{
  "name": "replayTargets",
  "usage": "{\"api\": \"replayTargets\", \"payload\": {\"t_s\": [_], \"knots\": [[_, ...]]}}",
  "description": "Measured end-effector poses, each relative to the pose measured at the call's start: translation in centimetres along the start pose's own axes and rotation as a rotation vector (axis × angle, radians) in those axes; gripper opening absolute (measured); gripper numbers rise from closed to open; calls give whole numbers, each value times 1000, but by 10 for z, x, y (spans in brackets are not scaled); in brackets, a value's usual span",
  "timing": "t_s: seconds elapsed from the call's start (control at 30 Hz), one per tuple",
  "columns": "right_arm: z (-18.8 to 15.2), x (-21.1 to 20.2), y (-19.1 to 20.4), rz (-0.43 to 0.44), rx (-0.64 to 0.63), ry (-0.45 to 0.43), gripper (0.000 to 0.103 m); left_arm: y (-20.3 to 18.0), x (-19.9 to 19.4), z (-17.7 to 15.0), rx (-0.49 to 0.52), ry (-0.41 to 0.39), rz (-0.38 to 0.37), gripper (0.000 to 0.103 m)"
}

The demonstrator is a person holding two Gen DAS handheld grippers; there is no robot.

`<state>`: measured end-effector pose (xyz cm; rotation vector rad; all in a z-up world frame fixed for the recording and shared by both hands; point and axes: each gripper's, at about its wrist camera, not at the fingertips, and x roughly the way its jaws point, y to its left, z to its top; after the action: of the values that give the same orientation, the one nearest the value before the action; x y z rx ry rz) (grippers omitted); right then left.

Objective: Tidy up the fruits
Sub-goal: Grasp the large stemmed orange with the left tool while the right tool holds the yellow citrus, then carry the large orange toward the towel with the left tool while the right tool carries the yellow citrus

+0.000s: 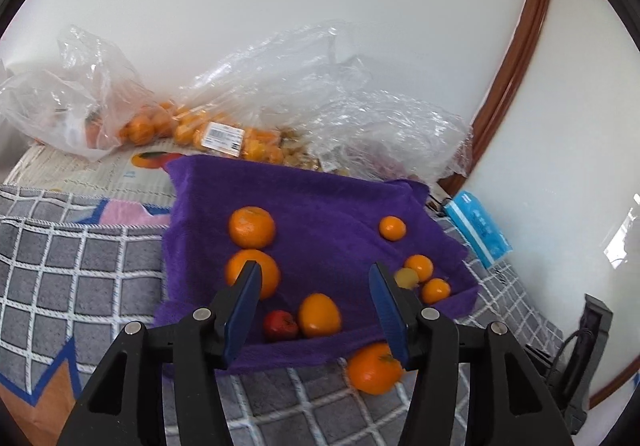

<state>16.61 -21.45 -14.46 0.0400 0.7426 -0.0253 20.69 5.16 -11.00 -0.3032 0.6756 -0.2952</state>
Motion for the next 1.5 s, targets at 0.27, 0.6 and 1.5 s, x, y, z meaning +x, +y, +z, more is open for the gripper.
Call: {"api": "replayTargets", "payload": {"t_s": [0.27, 0.6, 1.5], "knots": [[0, -4, -6, 17, 23, -12, 27, -34, -2, -41, 68, 115, 8, 55], [0, -1, -14, 28, 64, 16, 27, -59, 36, -64, 121, 215, 47, 55], [0, 3, -8, 33, 43, 24, 27, -68, 61, -68, 188, 244, 177, 55]]}}
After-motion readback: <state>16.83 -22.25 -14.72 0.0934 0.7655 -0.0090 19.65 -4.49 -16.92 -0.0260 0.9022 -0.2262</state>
